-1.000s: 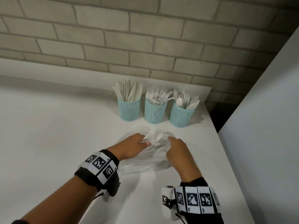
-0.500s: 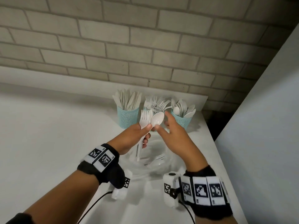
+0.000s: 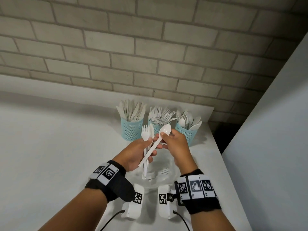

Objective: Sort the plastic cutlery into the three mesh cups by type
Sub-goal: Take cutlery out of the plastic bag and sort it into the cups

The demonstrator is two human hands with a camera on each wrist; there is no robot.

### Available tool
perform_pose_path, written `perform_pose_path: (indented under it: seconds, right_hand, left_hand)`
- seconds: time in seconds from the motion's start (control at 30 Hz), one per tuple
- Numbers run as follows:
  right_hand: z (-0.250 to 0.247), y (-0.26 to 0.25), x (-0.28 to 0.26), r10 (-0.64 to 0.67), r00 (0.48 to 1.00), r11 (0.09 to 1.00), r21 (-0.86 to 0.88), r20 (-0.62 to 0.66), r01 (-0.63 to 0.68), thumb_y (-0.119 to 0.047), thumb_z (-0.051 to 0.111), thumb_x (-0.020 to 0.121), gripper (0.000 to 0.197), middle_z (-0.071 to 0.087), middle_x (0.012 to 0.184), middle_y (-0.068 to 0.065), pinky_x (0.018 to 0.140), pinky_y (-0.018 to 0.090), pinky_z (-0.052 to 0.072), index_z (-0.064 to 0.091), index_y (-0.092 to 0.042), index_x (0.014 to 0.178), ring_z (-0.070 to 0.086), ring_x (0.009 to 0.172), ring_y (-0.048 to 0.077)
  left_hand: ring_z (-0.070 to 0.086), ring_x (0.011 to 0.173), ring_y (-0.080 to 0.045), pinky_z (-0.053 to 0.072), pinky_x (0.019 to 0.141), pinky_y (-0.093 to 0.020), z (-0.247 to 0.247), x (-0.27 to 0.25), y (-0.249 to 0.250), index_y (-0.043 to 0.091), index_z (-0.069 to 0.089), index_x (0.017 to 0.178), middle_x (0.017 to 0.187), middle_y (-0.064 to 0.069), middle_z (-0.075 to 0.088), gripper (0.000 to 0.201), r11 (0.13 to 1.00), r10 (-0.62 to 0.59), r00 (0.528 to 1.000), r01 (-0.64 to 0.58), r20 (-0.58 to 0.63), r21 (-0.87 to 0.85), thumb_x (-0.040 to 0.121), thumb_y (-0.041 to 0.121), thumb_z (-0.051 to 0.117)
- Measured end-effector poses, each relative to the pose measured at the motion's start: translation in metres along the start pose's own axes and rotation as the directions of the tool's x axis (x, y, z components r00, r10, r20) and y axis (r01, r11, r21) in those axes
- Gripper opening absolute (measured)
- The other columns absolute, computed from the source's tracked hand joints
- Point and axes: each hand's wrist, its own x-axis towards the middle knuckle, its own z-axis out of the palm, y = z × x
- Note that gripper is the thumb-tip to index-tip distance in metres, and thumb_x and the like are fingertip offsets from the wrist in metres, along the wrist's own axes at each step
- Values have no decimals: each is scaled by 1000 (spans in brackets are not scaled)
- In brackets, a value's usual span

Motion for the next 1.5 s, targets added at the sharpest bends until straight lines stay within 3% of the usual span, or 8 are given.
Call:
perform_pose_path:
  seconds: [0.17, 0.53, 0.63, 0.8, 0.97, 1.23, 1.4, 1.5]
  right_hand:
    - [-6, -1, 8, -13, 999, 998, 61, -50, 16, -6, 49, 89, 17, 68, 77, -2, 50, 12, 45, 59, -19, 93, 60, 63, 9]
    - [-10, -1, 25, -43, 999, 999, 19, 5, 43, -1, 47, 89, 36, 63, 88, 4, 49, 17, 44, 52, -25, 116, 55, 56, 8]
    - [-22, -6, 33, -115, 980, 991, 49, -164, 125, 2, 46, 89, 35, 65, 94, 12, 47, 18, 42, 55, -30, 100, 54, 55, 12]
    - [-61, -39, 39, -343, 737, 926, -79, -582, 369, -6, 42, 95, 26, 61, 87, -4, 58, 8, 47, 54, -15, 117, 59, 69, 10]
    - [-74, -48, 50, -571, 539, 821, -426, -619, 381, -15, 39, 99, 29, 63, 108, 9, 65, 8, 36, 54, -9, 123, 55, 86, 11]
    - [-67, 4, 84, -399, 892, 593, -801, -212, 75, -23, 36, 100, 35, 66, 109, 17, 80, 35, 42, 56, -27, 128, 47, 107, 35]
    - [-63, -9, 78, -306, 944, 459, -887, -119, 37, -22, 35, 99, 35, 59, 116, 19, 86, 36, 37, 51, -20, 130, 43, 111, 36]
    - [-54, -24, 68, -386, 902, 577, -814, -192, 74, -22, 43, 95, 39, 52, 126, 19, 94, 38, 34, 50, -14, 133, 37, 118, 36]
  left_hand:
    - [63, 70, -16, 52, 56, -21, 1, 5, 3, 17, 62, 115, 98, -7, 68, 28, 999, -34, 999, 35, 26, -34, 100, 25, 40]
    - [67, 66, -13, 58, 62, -24, -2, 27, 1, 5, 65, 109, 83, -7, 67, 21, 998, 5, 995, -11, -99, -56, 92, 15, 57]
    - [67, 64, -13, 58, 63, -24, -2, 29, 2, 10, 65, 100, 78, -5, 68, 18, 999, 10, 993, -16, -120, -43, 94, 23, 54]
    - [62, 58, -11, 54, 57, -21, 4, 29, 6, 16, 57, 108, 76, -3, 60, 24, 998, 10, 990, -2, -138, 61, 98, 34, 44]
    - [40, 48, -5, 33, 44, -14, 7, 35, 6, 15, 57, 113, 67, 2, 45, 27, 999, -11, 991, 17, -136, 45, 101, 30, 38]
    - [44, 56, -9, 38, 46, -16, 5, 29, 15, 5, 53, 110, 71, -1, 51, 23, 994, -46, 999, 48, 21, -101, 97, 9, 35]
    - [49, 64, -10, 45, 54, -18, 4, 25, 15, 1, 49, 118, 80, -4, 56, 23, 998, 7, 1000, -5, 20, -70, 99, 7, 37]
    - [53, 62, -9, 48, 56, -17, 4, 25, 14, 2, 53, 116, 80, -4, 57, 22, 998, 25, 1000, -24, 16, -64, 99, 7, 40]
